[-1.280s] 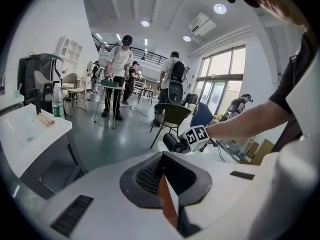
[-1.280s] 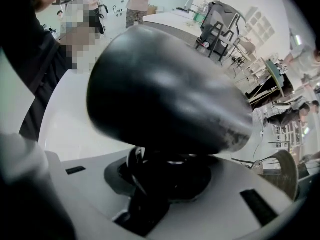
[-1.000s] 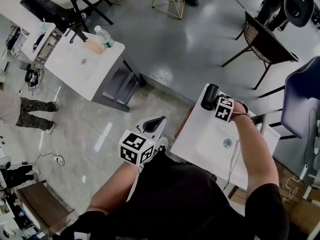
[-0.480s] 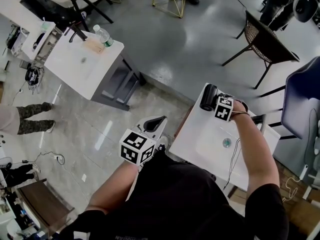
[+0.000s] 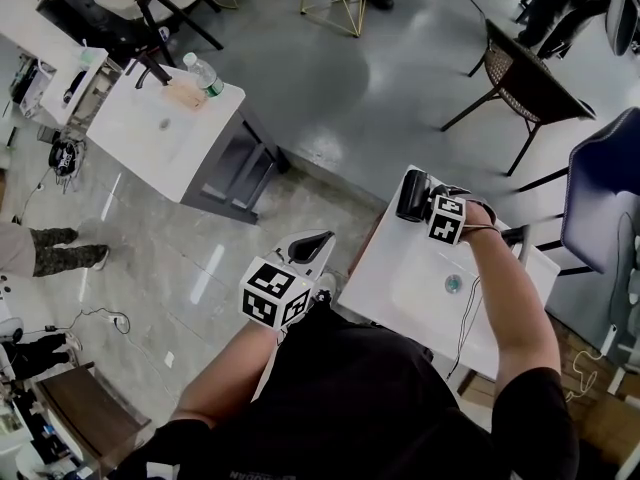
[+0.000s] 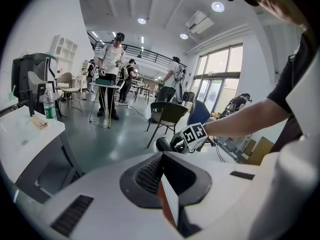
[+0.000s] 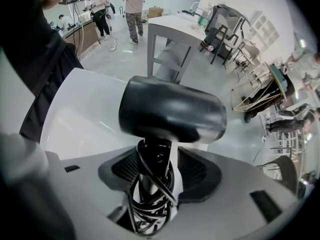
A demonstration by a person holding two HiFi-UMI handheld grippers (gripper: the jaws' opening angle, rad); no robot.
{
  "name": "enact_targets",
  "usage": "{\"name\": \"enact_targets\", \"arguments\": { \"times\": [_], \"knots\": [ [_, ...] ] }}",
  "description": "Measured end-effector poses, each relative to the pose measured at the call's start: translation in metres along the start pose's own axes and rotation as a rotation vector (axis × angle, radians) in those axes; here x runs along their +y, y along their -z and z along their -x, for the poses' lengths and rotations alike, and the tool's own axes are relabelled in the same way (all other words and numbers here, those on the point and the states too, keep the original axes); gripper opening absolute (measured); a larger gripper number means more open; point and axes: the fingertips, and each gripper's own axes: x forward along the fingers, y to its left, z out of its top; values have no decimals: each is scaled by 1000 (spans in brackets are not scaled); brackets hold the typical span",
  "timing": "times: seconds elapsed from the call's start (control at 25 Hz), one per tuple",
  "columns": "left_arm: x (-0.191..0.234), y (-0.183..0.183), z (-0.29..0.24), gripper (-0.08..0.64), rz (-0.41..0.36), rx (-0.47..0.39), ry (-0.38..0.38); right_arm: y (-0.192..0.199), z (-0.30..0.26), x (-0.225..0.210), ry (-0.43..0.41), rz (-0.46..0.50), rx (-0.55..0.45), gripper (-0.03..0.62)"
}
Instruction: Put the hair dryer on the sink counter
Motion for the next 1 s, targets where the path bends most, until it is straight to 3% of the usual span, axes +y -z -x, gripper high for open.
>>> {"name": "enact_targets", "arguments": {
  "times": [0.4,0.76,0.88,1.0],
  "knots": [
    [-2,-2,1,0,-23,0,34,-1,15,1,44,-14,-3,210],
    [-11,-7,-8,0,-90,14,143,-22,64,5,188,-150,-88,210],
    [-21,-14,-14,0,-126,14,197,-31,93,8,273,-244,-155,210],
    [-35,-21,-21,0,-164,11,255,-40,126,11,336,-464,-313,210]
  ]
}}
